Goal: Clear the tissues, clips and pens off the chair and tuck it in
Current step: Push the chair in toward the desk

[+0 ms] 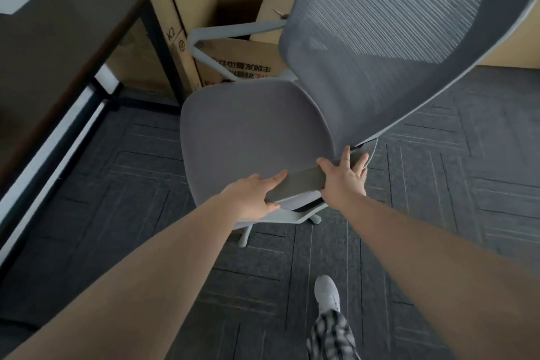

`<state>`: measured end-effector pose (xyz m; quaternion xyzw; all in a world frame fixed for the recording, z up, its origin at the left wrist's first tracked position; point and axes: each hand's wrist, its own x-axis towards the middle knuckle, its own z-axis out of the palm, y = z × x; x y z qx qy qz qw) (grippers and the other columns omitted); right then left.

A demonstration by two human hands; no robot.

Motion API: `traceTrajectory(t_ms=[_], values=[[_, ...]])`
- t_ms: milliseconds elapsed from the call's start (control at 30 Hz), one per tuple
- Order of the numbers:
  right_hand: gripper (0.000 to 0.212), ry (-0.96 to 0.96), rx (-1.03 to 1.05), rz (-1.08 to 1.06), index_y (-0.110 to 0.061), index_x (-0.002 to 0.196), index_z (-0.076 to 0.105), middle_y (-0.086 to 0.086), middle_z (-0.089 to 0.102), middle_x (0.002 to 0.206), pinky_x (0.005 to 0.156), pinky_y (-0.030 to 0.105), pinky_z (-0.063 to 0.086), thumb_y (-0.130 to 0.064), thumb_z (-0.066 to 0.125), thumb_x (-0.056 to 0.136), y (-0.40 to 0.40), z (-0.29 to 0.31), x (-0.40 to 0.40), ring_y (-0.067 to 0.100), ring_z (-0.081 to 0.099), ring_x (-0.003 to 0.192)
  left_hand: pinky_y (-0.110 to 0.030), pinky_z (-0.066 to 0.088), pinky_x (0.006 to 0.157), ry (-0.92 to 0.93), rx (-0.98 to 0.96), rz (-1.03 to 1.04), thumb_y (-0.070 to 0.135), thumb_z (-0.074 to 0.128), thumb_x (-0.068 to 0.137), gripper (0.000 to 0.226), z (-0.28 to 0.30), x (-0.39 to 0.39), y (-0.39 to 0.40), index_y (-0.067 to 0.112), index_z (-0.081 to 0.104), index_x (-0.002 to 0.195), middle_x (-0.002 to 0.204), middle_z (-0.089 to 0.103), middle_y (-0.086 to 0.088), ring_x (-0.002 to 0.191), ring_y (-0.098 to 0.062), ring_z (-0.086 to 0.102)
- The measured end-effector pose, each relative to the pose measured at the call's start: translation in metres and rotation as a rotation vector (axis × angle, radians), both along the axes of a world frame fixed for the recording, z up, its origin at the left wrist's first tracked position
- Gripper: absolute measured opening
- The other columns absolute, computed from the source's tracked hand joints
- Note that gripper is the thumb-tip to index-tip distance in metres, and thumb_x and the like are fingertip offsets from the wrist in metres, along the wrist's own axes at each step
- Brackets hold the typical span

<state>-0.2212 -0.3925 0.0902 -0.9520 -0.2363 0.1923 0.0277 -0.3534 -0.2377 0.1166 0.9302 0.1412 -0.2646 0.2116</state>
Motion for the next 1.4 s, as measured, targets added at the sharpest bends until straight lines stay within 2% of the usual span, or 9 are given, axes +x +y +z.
traceTrajectory(t_ms=[133, 367, 600, 667, 800, 933, 1100, 1200, 1400], values=[[0.073, 0.007, -0.004, -0.036, -0.041, 0.140, 0.029, 0.017, -0.018, 0.158, 0.118, 0.058, 0.000, 0.005, 0.047, 0.087, 0.006, -0.002, -0.069, 0.055, -0.020, 0.138, -0.034, 0.043, 0.077, -0.009, 0.001, -0.042, 0.051, 0.041, 0.093, 0.068, -0.001, -0.064, 0.011, 0.051, -0.005, 0.144, 0.126, 0.045, -0.008, 0.103, -0.028, 0.053], [0.064, 0.072, -0.039, -0.036, -0.040, 0.138, 0.030, 0.021, -0.020, 0.156, 0.115, 0.061, 0.001, -0.001, 0.051, 0.092, 0.024, 0.008, -0.173, 0.058, -0.020, 0.137, -0.032, 0.044, 0.076, 0.014, -0.007, -0.058, 0.051, 0.041, 0.093, 0.068, 0.001, -0.163, 0.032, 0.052, -0.005, 0.143, 0.122, 0.046, -0.005, 0.095, -0.024, 0.052], [0.072, 0.216, 0.033, 0.018, -0.036, 0.147, 0.020, 0.014, -0.017, 0.159, 0.117, 0.056, 0.001, -0.024, 0.063, 0.090, 0.020, 0.024, -0.222, 0.049, -0.022, 0.140, -0.036, 0.045, 0.087, 0.053, -0.011, -0.001, 0.052, 0.042, 0.093, 0.068, 0.006, -0.224, 0.032, 0.054, -0.004, 0.143, 0.125, 0.045, -0.004, 0.106, -0.024, 0.051], [0.076, 0.228, 0.098, 0.020, -0.031, 0.147, 0.021, 0.010, -0.007, 0.160, 0.118, 0.054, 0.014, -0.030, 0.068, 0.086, 0.011, 0.028, -0.230, 0.042, -0.013, 0.144, -0.037, 0.046, 0.089, 0.052, 0.010, 0.010, 0.051, 0.042, 0.093, 0.068, 0.007, -0.236, 0.030, 0.052, -0.004, 0.143, 0.123, 0.046, -0.006, 0.106, -0.025, 0.051], [0.084, 0.084, 0.316, -0.138, -0.014, 0.136, 0.032, 0.005, 0.028, 0.144, 0.096, 0.043, 0.049, -0.044, 0.079, 0.072, -0.017, 0.030, -0.237, 0.028, 0.039, 0.131, -0.042, 0.044, 0.097, 0.074, 0.063, 0.009, 0.048, 0.042, 0.095, 0.069, 0.011, -0.258, 0.028, 0.051, -0.007, 0.144, 0.126, 0.045, -0.009, 0.112, -0.027, 0.048], [0.114, 0.299, 0.441, -0.458, -0.024, 0.152, 0.002, 0.001, 0.011, 0.159, 0.105, 0.046, 0.042, -0.052, 0.077, 0.071, -0.029, 0.024, -0.223, 0.027, 0.026, 0.143, -0.037, 0.045, 0.092, 0.099, 0.086, -0.011, 0.047, 0.043, 0.095, 0.070, 0.011, -0.279, 0.047, 0.057, -0.009, 0.140, 0.127, 0.044, -0.005, 0.114, -0.024, 0.046], [0.080, 0.435, 0.662, -0.570, -0.023, 0.144, 0.022, 0.006, 0.050, 0.137, 0.089, 0.036, 0.043, -0.038, 0.070, 0.083, -0.003, 0.018, -0.240, 0.030, 0.051, 0.121, -0.035, 0.043, 0.092, 0.145, 0.108, -0.064, 0.045, 0.044, 0.095, 0.070, 0.015, -0.298, 0.081, 0.062, -0.010, 0.136, 0.132, 0.042, -0.004, 0.120, -0.022, 0.044], [0.078, 0.416, 0.678, -0.634, -0.021, 0.143, 0.020, 0.007, 0.053, 0.132, 0.090, 0.039, 0.047, -0.038, 0.068, 0.085, 0.010, 0.012, -0.262, 0.032, 0.054, 0.116, -0.032, 0.041, 0.091, 0.123, 0.119, -0.109, 0.044, 0.044, 0.095, 0.071, 0.016, -0.306, 0.103, 0.063, -0.011, 0.135, 0.127, 0.043, -0.003, 0.121, -0.022, 0.044], [0.077, 0.361, 0.689, -0.721, -0.019, 0.142, 0.023, 0.010, 0.052, 0.132, 0.089, 0.041, 0.049, -0.040, 0.069, 0.083, 0.034, 0.012, -0.289, 0.032, 0.053, 0.117, -0.026, 0.035, 0.079, 0.025, 0.125, -0.191, 0.042, 0.044, 0.096, 0.068, 0.013, -0.316, 0.137, 0.055, -0.005, 0.142, 0.101, 0.038, 0.004, 0.095, -0.014, 0.039]])
